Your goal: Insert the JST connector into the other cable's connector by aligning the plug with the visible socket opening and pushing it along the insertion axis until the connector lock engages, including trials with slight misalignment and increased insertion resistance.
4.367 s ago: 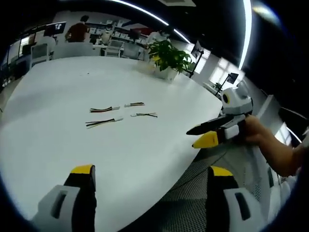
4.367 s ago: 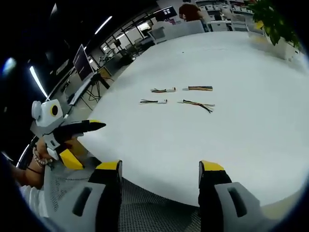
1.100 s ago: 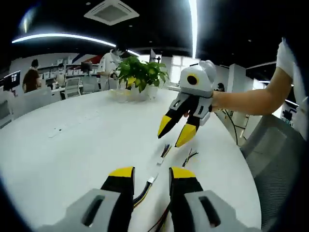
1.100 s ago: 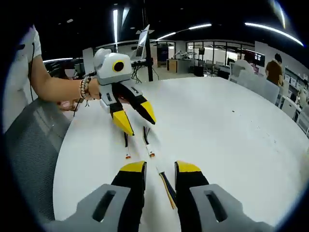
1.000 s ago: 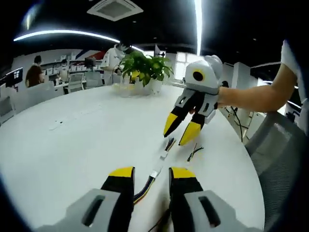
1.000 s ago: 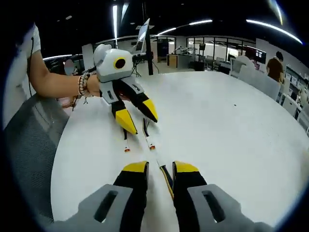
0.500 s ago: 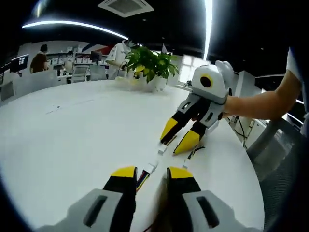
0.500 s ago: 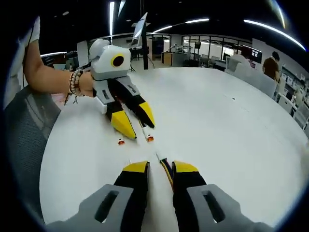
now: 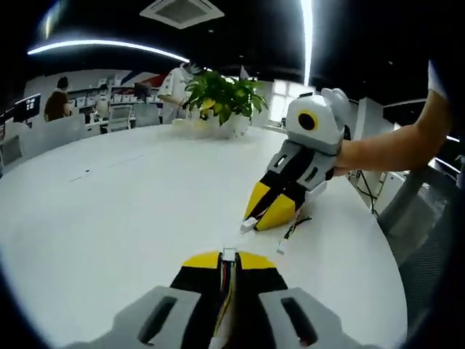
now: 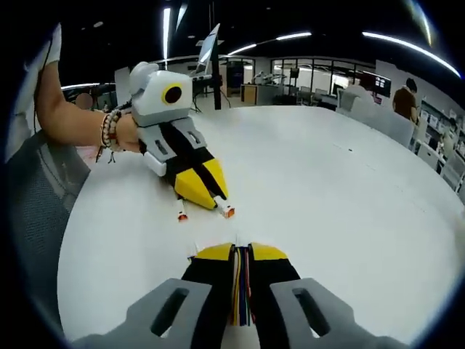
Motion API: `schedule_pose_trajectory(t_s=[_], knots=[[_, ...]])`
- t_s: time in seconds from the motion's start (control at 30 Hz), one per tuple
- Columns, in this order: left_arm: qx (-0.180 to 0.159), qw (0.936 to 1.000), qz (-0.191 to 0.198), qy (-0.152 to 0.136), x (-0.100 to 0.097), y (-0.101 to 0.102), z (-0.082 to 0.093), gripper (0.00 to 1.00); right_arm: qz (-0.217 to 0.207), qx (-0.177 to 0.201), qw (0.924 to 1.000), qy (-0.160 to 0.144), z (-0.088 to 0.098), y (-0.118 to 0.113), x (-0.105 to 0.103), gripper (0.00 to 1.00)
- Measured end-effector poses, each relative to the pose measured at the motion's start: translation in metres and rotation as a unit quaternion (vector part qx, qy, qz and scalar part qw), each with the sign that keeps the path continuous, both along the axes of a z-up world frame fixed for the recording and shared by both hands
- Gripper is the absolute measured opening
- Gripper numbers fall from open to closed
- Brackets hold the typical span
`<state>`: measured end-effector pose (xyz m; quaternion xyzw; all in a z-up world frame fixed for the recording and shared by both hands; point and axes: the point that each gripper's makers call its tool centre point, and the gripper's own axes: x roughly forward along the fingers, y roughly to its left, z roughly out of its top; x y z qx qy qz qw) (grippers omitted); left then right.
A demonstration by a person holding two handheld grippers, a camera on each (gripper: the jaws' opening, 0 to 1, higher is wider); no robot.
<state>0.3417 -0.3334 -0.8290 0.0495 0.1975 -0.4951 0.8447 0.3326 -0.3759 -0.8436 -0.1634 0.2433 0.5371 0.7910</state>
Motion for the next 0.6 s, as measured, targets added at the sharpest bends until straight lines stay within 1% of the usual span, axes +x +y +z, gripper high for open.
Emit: schedule_pose_trajectory(t_s=[0.03,0.17,0.2,0.27,0.3,0.37,0.4,0.47,0.5,0.53,0.6], knots=[[-0.004,0.9999,-0.007,-0.007,0.000,-0.001,0.005,0.00,0.005,-0.002,1.0000,-0.005,0.005,0.000,-0.001,0.05],[0.000,0.9995,-0.025,-0.018,-0.001,-0.001,0.013,0.00,0.018,0.009,0.9996,-0.018,0.022,0.004,-0.002,0.04],[0.006,0.9987,-0.042,-0.028,-0.004,-0.002,0.015,0.00,0.024,0.012,0.9994,-0.022,0.028,0.006,-0.004,0.04],[0.018,0.9970,-0.067,-0.036,-0.008,-0.003,0.016,0.00,0.043,0.008,0.9984,-0.036,0.036,0.010,-0.008,0.04],[0.034,0.9956,-0.075,-0.044,-0.009,-0.002,0.016,0.00,0.051,0.004,0.9978,-0.043,0.039,0.011,-0.009,0.04],[0.053,0.9943,-0.077,-0.051,-0.008,-0.001,0.015,0.00,0.057,0.003,0.9971,-0.049,0.045,0.015,-0.011,0.04],[0.053,0.9939,-0.081,-0.051,-0.009,-0.003,0.016,0.00,0.063,0.004,0.9965,-0.054,0.047,0.019,-0.013,0.04],[0.050,0.9929,-0.094,-0.054,-0.012,-0.007,0.017,0.00,0.075,-0.002,0.9953,-0.061,0.048,0.024,-0.015,0.04],[0.047,0.9927,-0.097,-0.055,-0.012,-0.008,0.018,0.00,0.080,-0.012,0.9945,-0.066,0.046,0.024,-0.015,0.04],[0.045,0.9925,-0.099,-0.056,-0.013,-0.009,0.019,0.00,0.084,-0.034,0.9934,-0.070,0.040,0.022,-0.016,0.04],[0.048,0.9919,-0.101,-0.060,-0.013,-0.010,0.019,0.00,0.086,-0.041,0.9933,-0.066,0.035,0.020,-0.017,0.04]])
